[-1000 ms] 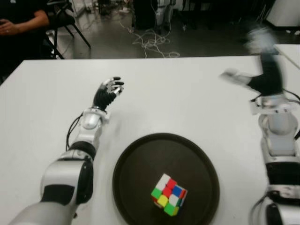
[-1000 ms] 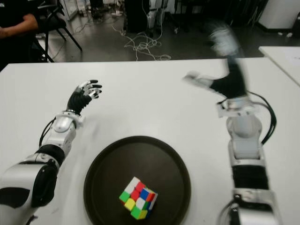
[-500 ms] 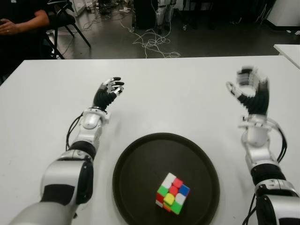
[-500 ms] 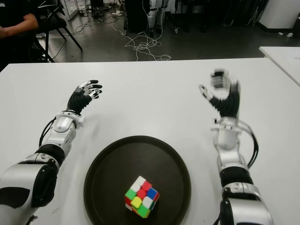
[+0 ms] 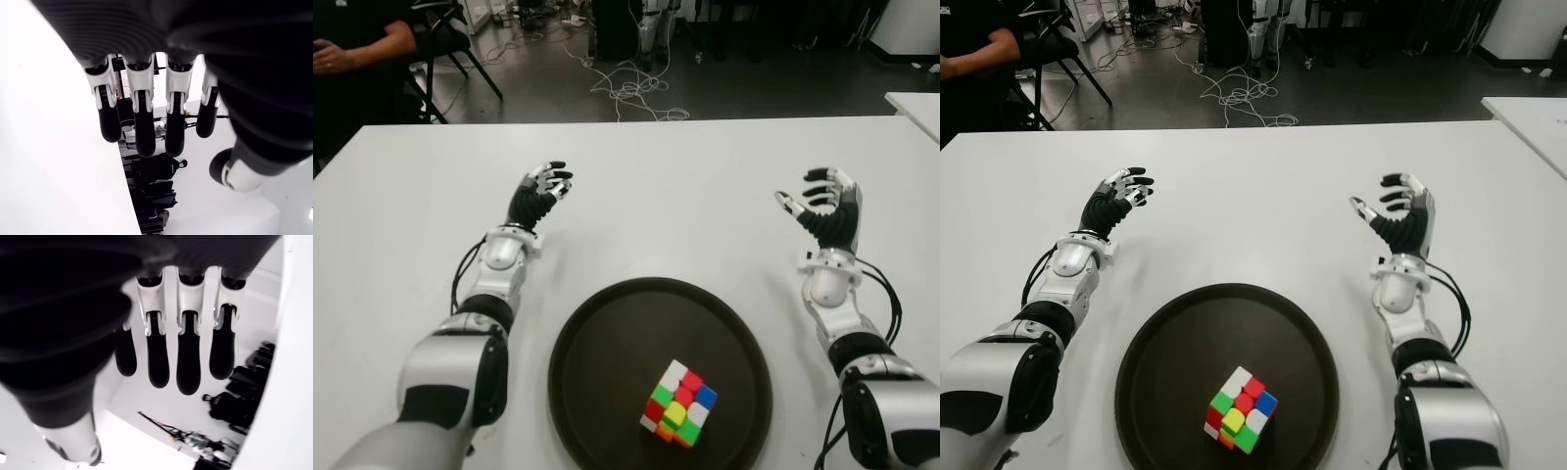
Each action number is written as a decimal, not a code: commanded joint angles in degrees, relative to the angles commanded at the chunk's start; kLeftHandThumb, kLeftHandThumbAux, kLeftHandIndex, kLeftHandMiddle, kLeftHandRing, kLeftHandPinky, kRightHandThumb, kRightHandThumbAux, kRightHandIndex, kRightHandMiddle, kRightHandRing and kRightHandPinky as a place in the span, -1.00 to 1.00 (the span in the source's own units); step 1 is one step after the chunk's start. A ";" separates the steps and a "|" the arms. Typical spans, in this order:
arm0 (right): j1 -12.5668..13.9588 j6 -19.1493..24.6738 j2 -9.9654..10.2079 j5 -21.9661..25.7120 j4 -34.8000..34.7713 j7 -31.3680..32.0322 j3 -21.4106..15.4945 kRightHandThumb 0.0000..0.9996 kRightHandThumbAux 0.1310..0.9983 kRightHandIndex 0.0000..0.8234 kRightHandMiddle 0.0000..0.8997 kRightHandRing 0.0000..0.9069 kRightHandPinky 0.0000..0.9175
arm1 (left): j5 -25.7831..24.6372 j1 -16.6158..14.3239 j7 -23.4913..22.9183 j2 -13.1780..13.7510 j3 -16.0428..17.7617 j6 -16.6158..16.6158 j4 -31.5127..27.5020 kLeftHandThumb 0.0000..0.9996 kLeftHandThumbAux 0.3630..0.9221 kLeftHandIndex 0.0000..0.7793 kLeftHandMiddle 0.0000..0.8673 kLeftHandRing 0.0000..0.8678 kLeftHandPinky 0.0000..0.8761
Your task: Pick up the Rubik's Cube and put it in the plate
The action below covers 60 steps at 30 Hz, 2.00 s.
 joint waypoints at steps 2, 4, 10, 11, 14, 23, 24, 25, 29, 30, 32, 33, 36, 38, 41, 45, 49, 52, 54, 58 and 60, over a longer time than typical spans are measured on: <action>0.07 -0.10 -0.06 0.14 0.11 0.25 0.19 -0.83 0.57 -0.11 -0.06 -0.04 -0.08 | -0.09 0.01 -0.15 -0.01 0.07 -0.02 -0.01 -0.84 0.02 -0.40 -0.33 -0.40 -0.44; 0.12 -0.20 -0.11 0.25 0.21 0.52 0.31 -0.81 0.56 -0.14 -0.09 -0.07 -0.11 | -0.16 0.02 -0.30 -0.01 0.13 -0.04 -0.01 -0.84 0.02 -0.40 -0.33 -0.40 -0.43; 0.22 -0.67 -0.30 0.58 0.26 1.06 0.56 -0.76 0.50 -0.19 -0.14 -0.16 -0.18 | 0.10 -0.05 -0.09 0.11 -0.07 0.30 -0.01 -0.84 0.04 -0.43 -0.36 -0.42 -0.41; 0.23 -0.72 -0.32 0.62 0.26 1.09 0.60 -0.76 0.49 -0.21 -0.15 -0.18 -0.20 | 0.14 -0.07 -0.03 0.12 -0.10 0.39 0.00 -0.84 0.05 -0.44 -0.37 -0.42 -0.41; 0.27 -0.90 -0.34 0.87 0.25 1.40 0.65 -0.76 0.47 -0.23 -0.18 -0.21 -0.22 | 0.28 -0.07 0.21 0.16 -0.21 0.62 0.00 -0.84 0.07 -0.43 -0.37 -0.43 -0.41; 0.24 -0.70 -0.54 2.48 0.72 4.75 0.45 -0.78 0.44 -0.35 -0.27 -0.31 -0.31 | 0.64 -0.11 1.04 0.15 -0.55 0.95 0.00 -0.88 0.06 -0.40 -0.34 -0.41 -0.44; 0.19 -0.62 -0.49 2.84 0.84 5.51 0.33 -0.78 0.43 -0.36 -0.28 -0.32 -0.32 | 0.59 -0.14 0.90 0.16 -0.54 1.09 0.00 -0.88 0.07 -0.40 -0.33 -0.41 -0.44; 0.13 -0.54 -0.45 3.13 0.93 6.08 0.23 -0.78 0.43 -0.37 -0.29 -0.32 -0.32 | 0.55 -0.18 0.81 0.17 -0.53 1.21 0.01 -0.88 0.09 -0.40 -0.33 -0.41 -0.44; 0.05 -0.18 -0.22 4.15 1.07 8.26 -0.06 -0.77 0.39 -0.40 -0.31 -0.34 -0.34 | 0.17 -0.29 0.11 0.15 -0.26 1.64 0.02 -0.86 0.14 -0.40 -0.33 -0.40 -0.44; 0.03 -0.17 -0.15 4.49 1.11 9.21 -0.10 -0.77 0.38 -0.41 -0.31 -0.34 -0.34 | 0.01 -0.31 -0.13 0.12 -0.15 1.73 0.00 -0.86 0.13 -0.40 -0.33 -0.39 -0.43; -0.01 -0.23 -0.10 5.30 1.13 11.57 -0.13 -0.76 0.37 -0.42 -0.32 -0.33 -0.33 | -0.16 -0.32 -0.45 0.08 -0.02 1.83 -0.05 -0.85 0.12 -0.41 -0.34 -0.39 -0.43; -0.04 -0.26 -0.08 5.70 1.17 12.79 -0.17 -0.76 0.36 -0.43 -0.32 -0.33 -0.33 | -0.20 -0.32 -0.55 0.07 0.01 1.88 -0.05 -0.86 0.10 -0.42 -0.33 -0.39 -0.43; -0.17 0.28 -0.34 7.25 1.22 18.70 -0.25 -0.78 0.35 -0.45 -0.33 -0.34 -0.34 | -0.05 -0.32 -0.88 0.13 -0.14 2.04 -0.06 -0.87 0.07 -0.42 -0.34 -0.39 -0.44; -0.26 0.82 -0.57 8.11 1.21 22.00 -0.29 -0.81 0.34 -0.46 -0.34 -0.35 -0.36 | 0.05 -0.33 -1.12 0.18 -0.25 2.09 -0.08 -0.89 0.06 -0.43 -0.34 -0.40 -0.44; -0.38 1.75 -1.01 9.13 1.16 26.82 -0.33 -0.88 0.30 -0.49 -0.37 -0.38 -0.41 | 0.23 -0.33 -1.50 0.23 -0.43 1.99 -0.12 -0.91 0.05 -0.45 -0.36 -0.40 -0.41; -0.40 2.10 -1.24 10.05 0.97 30.47 -0.61 -0.95 0.28 -0.52 -0.40 -0.43 -0.47 | 0.30 -0.28 -1.87 0.24 -0.51 1.55 -0.16 -0.92 0.05 -0.46 -0.36 -0.39 -0.40; -0.42 1.15 -1.22 11.22 0.99 33.83 -1.11 -0.99 0.29 -0.54 -0.44 -0.47 -0.51 | 0.46 -0.36 -2.07 0.26 -0.70 1.70 -0.17 -0.96 0.03 -0.47 -0.36 -0.40 -0.40; -0.39 0.74 -1.12 11.84 1.00 34.84 -1.45 -1.00 0.30 -0.56 -0.47 -0.49 -0.52 | 0.57 -0.37 -1.90 0.28 -0.81 1.88 -0.16 -0.98 0.04 -0.47 -0.37 -0.41 -0.40; -0.41 0.54 -0.99 12.24 1.09 35.34 -1.76 -1.00 0.29 -0.57 -0.48 -0.50 -0.52 | 0.67 -0.39 -1.65 0.30 -0.91 2.06 -0.15 -0.99 0.04 -0.47 -0.37 -0.41 -0.41; -0.47 0.63 -0.83 12.89 1.29 35.95 -2.22 -1.00 0.33 -0.58 -0.50 -0.51 -0.49 | 0.72 -0.37 -1.43 0.31 -1.01 2.09 -0.16 -1.00 -0.01 -0.48 -0.39 -0.42 -0.43; -0.47 0.62 -0.75 13.12 1.29 36.05 -2.39 -1.00 0.36 -0.57 -0.49 -0.50 -0.48 | 0.71 -0.37 -1.35 0.30 -1.04 2.10 -0.17 -1.00 -0.02 -0.49 -0.39 -0.43 -0.44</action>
